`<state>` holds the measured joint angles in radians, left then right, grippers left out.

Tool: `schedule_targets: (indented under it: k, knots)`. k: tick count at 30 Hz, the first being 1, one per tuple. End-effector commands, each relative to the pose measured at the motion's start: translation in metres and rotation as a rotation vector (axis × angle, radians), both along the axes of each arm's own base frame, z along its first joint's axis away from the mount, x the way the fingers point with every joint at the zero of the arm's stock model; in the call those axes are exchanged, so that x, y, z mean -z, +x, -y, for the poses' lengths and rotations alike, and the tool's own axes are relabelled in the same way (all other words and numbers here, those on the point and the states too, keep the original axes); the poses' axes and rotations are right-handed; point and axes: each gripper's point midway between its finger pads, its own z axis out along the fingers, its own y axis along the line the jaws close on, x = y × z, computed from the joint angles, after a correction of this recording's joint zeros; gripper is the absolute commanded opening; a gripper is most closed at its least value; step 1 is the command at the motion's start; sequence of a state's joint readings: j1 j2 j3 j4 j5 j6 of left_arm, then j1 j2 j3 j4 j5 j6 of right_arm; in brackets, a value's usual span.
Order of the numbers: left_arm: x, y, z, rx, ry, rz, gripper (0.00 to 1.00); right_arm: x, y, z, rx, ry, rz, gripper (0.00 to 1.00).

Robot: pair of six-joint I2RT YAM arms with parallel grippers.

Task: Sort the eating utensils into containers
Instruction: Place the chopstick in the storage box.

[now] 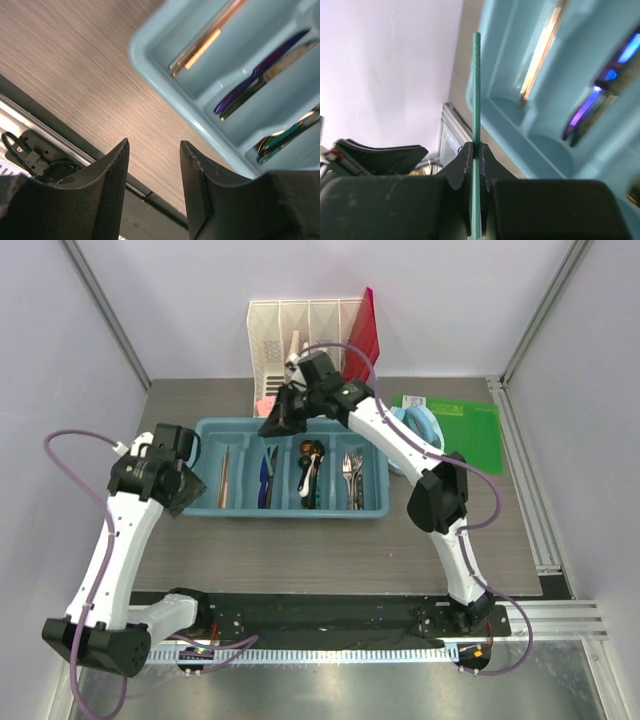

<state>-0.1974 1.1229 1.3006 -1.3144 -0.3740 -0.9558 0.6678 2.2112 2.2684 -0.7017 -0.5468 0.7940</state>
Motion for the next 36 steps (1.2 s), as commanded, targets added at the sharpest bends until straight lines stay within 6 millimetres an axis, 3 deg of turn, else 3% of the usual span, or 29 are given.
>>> schedule_targets:
  k: [1, 8, 10, 11, 12, 18, 20, 21, 23, 26, 29, 32, 36]
  knots:
    - [-0.018, -0.019, -0.026, -0.140, 0.054, 0.070, 0.46, -0.025, -0.022, -0.057, -0.147, 0.208, 0.095, 0.01]
    - [-0.020, -0.037, -0.031, -0.171, 0.057, 0.048, 0.47, 0.026, -0.017, -0.108, -0.148, 0.296, 0.045, 0.01]
    - [-0.025, -0.036, -0.028, -0.168, 0.035, 0.064, 0.46, 0.036, -0.008, -0.119, -0.081, 0.333, 0.014, 0.01]
    - [-0.027, -0.036, -0.027, -0.166, 0.028, 0.075, 0.46, 0.053, -0.006, -0.122, -0.057, 0.326, -0.007, 0.01]
    - [-0.029, -0.036, -0.025, -0.164, 0.019, 0.078, 0.45, 0.057, -0.007, -0.127, -0.038, 0.329, -0.007, 0.01]
    - [-0.027, -0.045, -0.027, -0.164, 0.027, 0.063, 0.45, 0.096, 0.019, -0.133, 0.148, 0.263, 0.018, 0.01]
    - [-0.025, -0.047, -0.028, -0.164, 0.027, 0.062, 0.44, 0.098, 0.027, -0.135, 0.190, 0.268, 0.016, 0.01]
    - [-0.025, -0.047, -0.028, -0.163, 0.027, 0.063, 0.44, 0.109, 0.029, -0.138, 0.196, 0.259, 0.006, 0.01]
    - [-0.026, -0.047, -0.028, -0.158, 0.029, 0.065, 0.44, 0.109, 0.031, -0.144, 0.198, 0.268, 0.001, 0.01]
    - [-0.027, -0.046, -0.028, -0.150, 0.032, 0.068, 0.44, 0.124, 0.032, -0.147, 0.219, 0.253, -0.033, 0.01]
    - [-0.027, -0.045, -0.027, -0.140, 0.034, 0.064, 0.44, 0.138, 0.027, -0.150, 0.198, 0.248, -0.076, 0.23]
    - [-0.027, -0.044, -0.027, -0.138, 0.035, 0.063, 0.44, 0.149, 0.020, -0.150, 0.176, 0.235, -0.114, 0.35]
    - [-0.027, -0.044, -0.029, -0.140, 0.040, 0.074, 0.44, 0.145, 0.018, -0.146, 0.155, 0.226, -0.085, 0.48]
